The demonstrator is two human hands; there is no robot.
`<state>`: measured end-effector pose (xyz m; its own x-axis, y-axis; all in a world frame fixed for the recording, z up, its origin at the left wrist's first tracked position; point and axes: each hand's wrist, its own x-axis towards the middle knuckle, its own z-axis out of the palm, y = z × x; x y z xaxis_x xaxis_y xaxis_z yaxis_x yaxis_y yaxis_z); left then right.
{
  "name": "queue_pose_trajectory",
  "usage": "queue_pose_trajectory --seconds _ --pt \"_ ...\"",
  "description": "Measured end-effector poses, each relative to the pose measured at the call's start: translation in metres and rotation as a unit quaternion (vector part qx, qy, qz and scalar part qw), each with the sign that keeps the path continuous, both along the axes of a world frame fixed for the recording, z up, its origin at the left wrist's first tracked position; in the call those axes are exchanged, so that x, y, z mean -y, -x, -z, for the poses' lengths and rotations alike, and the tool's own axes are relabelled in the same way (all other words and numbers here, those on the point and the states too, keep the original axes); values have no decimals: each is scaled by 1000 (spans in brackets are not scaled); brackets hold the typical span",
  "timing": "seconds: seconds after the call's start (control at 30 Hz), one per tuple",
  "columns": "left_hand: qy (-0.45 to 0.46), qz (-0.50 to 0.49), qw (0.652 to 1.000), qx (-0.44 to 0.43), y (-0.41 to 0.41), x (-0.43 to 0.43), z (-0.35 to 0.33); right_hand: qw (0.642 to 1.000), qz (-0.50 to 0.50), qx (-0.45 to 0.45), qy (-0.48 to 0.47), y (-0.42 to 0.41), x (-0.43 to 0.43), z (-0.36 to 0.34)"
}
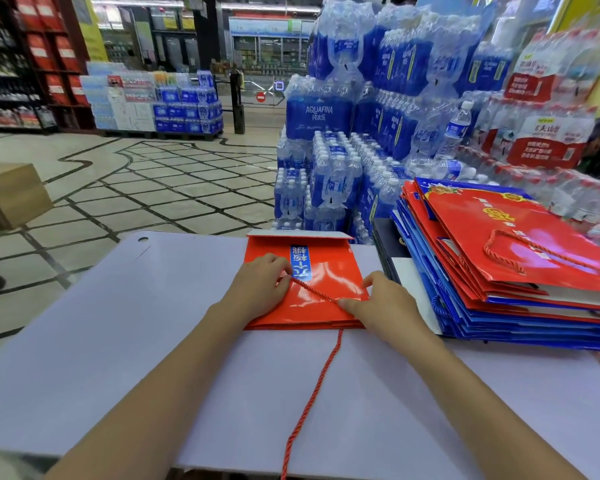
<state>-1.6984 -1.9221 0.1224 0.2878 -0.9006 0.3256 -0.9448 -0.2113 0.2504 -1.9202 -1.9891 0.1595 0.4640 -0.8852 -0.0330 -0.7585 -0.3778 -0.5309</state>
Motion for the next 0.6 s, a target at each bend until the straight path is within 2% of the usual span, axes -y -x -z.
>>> queue_pose_trajectory --seconds 0.07,0.1,0.17,0.23,0.27,0.37,0.47,0.5,0.53,0.6 --pt "7 4 1000 13 5 -3 -5 996 27 47 -74 -1 3 -9" --pt "18 17 1000 11 10 -7 -8 987 43 100 -117 -3 5 -10" --pt "8 68 997 -25 28 -18 -16 945 75 238 -210 -9 10 -9" --pt "-43 111 992 -44 52 -29 -24 908 102 328 -241 -12 16 -5" --pt "-54 113 992 -25 61 -32 -27 887 105 368 -258 -13 16 -6" --pt "-25 67 997 30 77 -32 -44 816 60 486 -307 -12 11 -21" --pt "28 10 995 90 75 -18 -62 751 -27 553 -360 -12 5 -27" --pt "56 0 994 98 73 -14 -67 741 -50 553 -377 -14 2 -25" --pt "92 -6 992 83 71 -11 -71 747 -78 536 -386 -15 -5 -22" --pt "156 -9 987 25 66 -8 -79 806 -143 456 -349 -18 -18 -11"
